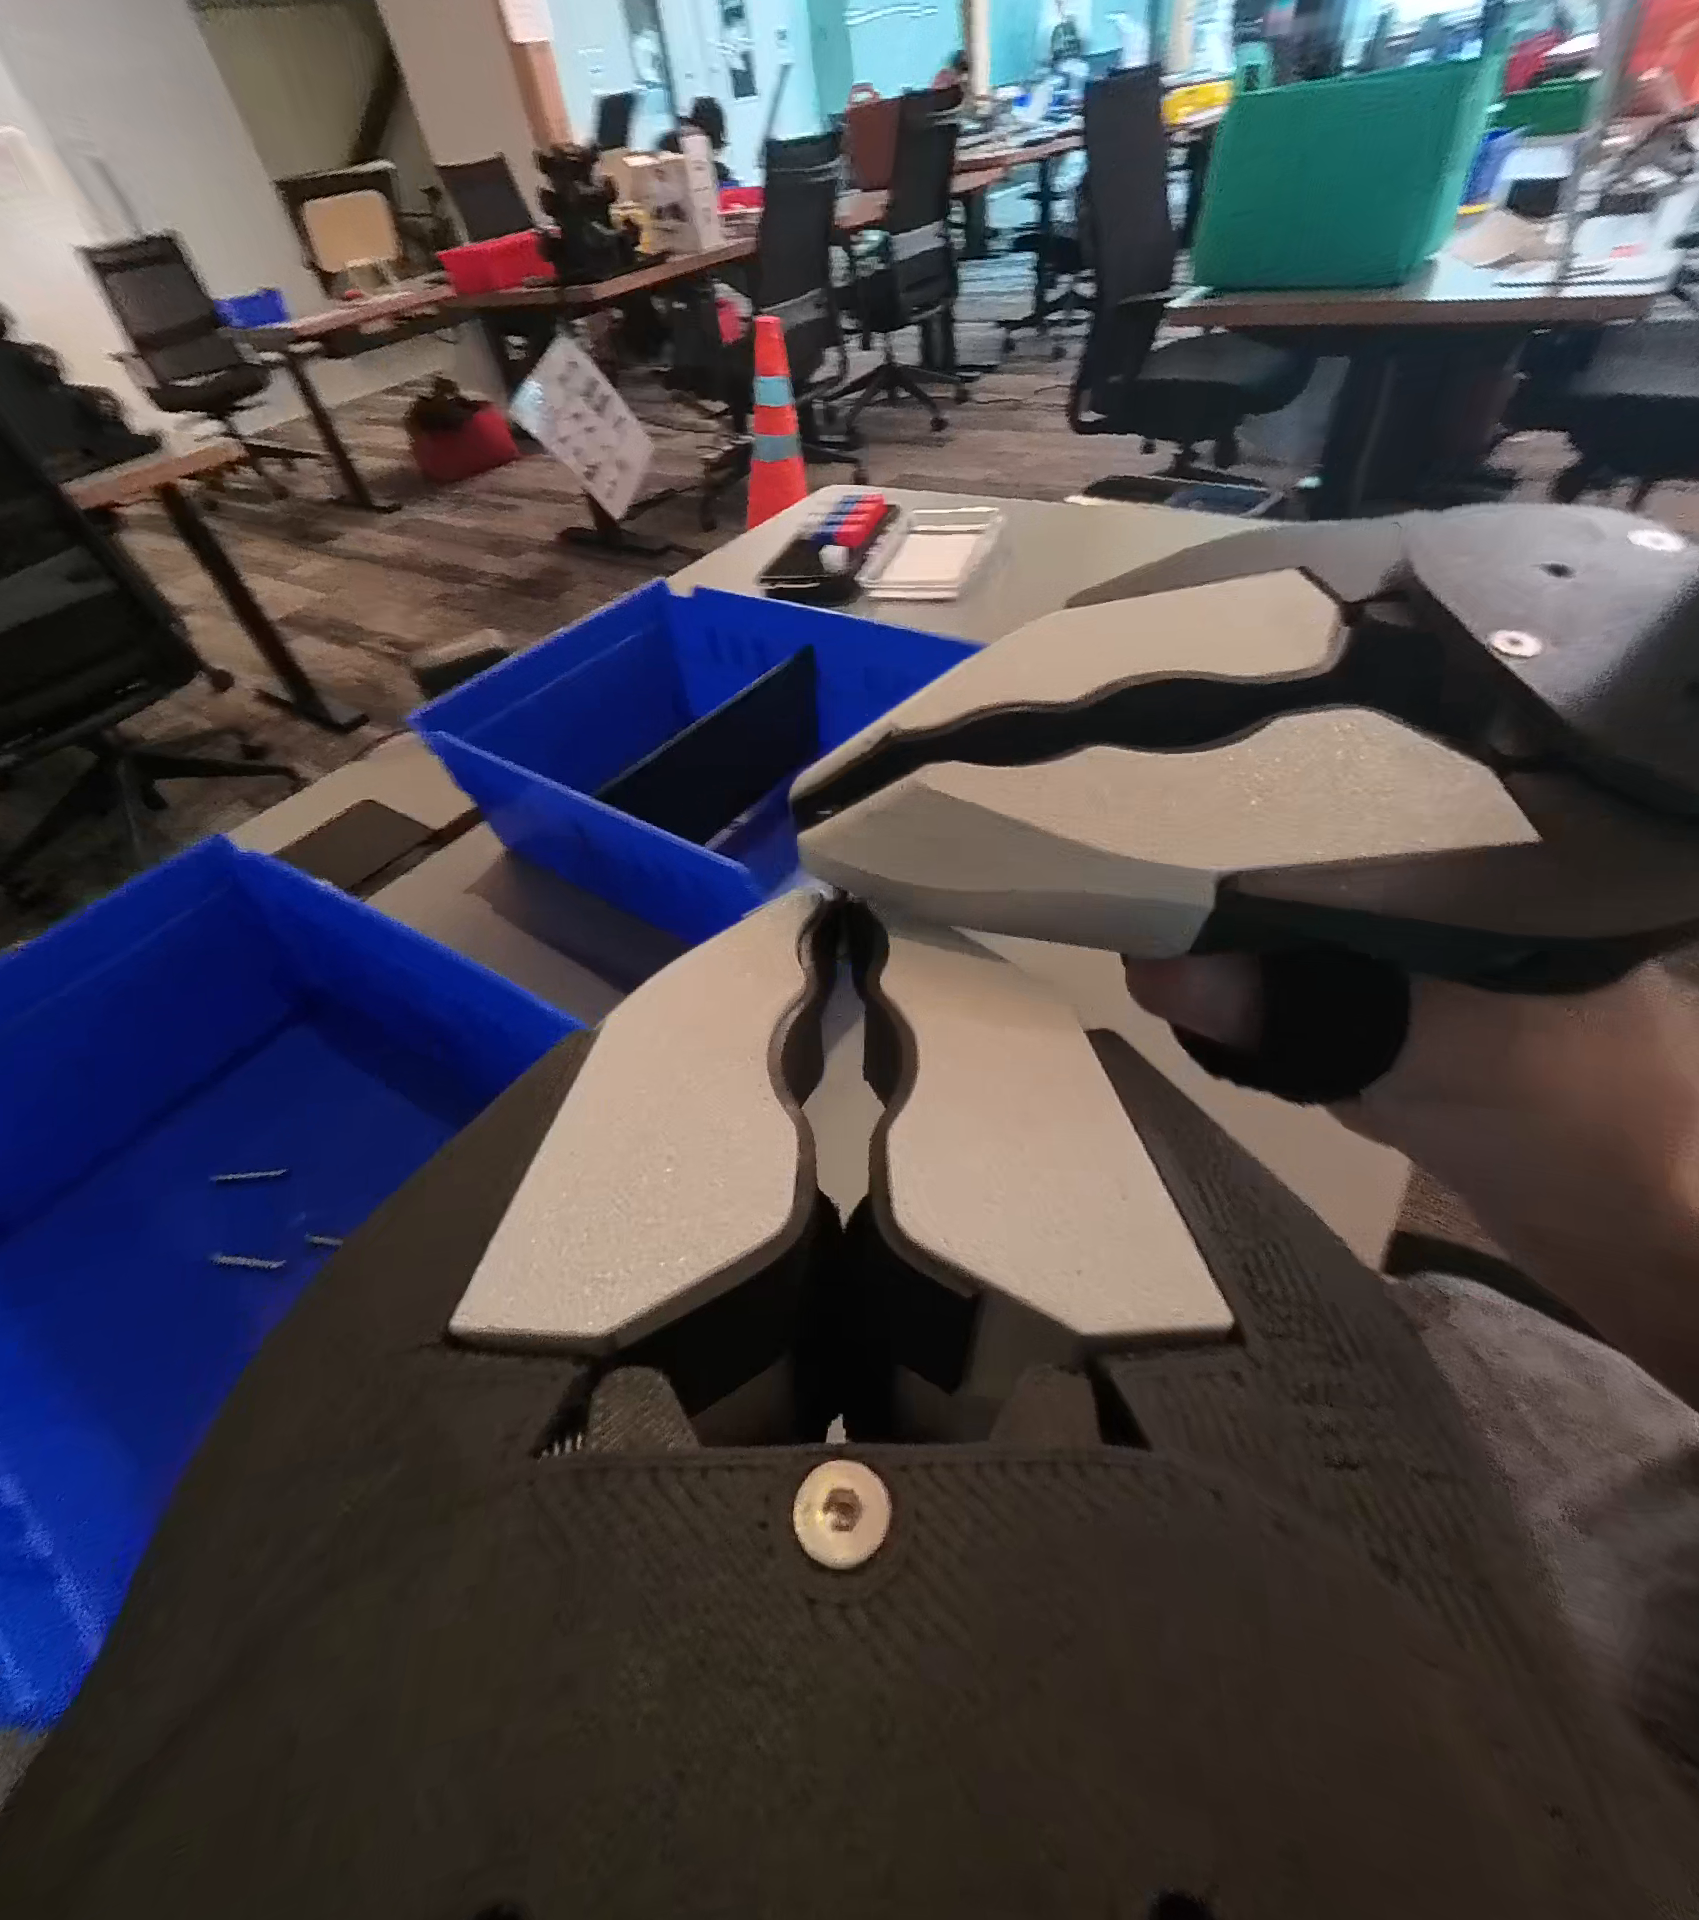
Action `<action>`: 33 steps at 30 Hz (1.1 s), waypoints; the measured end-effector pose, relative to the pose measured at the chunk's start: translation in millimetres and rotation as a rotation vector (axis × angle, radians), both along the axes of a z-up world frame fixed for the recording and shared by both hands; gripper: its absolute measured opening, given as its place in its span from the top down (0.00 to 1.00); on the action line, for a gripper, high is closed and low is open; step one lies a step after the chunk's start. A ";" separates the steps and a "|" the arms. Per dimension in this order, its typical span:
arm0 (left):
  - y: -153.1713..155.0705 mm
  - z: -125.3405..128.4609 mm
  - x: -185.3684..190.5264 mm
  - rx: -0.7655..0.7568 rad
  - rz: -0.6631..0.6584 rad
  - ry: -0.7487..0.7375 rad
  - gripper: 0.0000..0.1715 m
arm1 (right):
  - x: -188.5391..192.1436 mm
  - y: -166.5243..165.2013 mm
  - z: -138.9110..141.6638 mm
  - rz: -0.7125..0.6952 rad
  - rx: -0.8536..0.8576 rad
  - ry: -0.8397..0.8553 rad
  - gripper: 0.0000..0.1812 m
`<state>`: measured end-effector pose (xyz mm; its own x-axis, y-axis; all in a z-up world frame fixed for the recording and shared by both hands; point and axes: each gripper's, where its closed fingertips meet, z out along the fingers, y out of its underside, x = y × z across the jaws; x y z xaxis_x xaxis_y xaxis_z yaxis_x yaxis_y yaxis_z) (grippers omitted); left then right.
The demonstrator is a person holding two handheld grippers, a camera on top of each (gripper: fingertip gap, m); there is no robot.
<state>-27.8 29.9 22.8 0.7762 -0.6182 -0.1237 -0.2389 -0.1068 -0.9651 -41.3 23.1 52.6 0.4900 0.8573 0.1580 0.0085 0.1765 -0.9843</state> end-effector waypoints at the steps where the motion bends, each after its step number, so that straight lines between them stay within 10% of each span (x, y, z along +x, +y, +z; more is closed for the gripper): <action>1: -2.1 -0.6 2.0 -0.022 -0.037 -0.012 0.99 | 1.3 -1.2 -0.5 0.026 0.012 -0.017 0.98; 24: -36.0 1.7 32.0 -0.139 -0.382 -0.089 0.99 | 21.2 -44.7 0.3 1.221 0.039 -0.182 0.98; 33: -33.6 -1.5 31.5 -0.177 -0.387 -0.114 0.99 | 19.7 -41.8 -1.5 1.292 -0.049 -0.106 0.98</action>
<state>3.7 -3.8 21.3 0.4861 -0.8699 0.0835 -0.1870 -0.1968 -0.9624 -21.6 -18.6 51.1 -0.7038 0.7034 0.0999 -0.0620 0.0792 -0.9949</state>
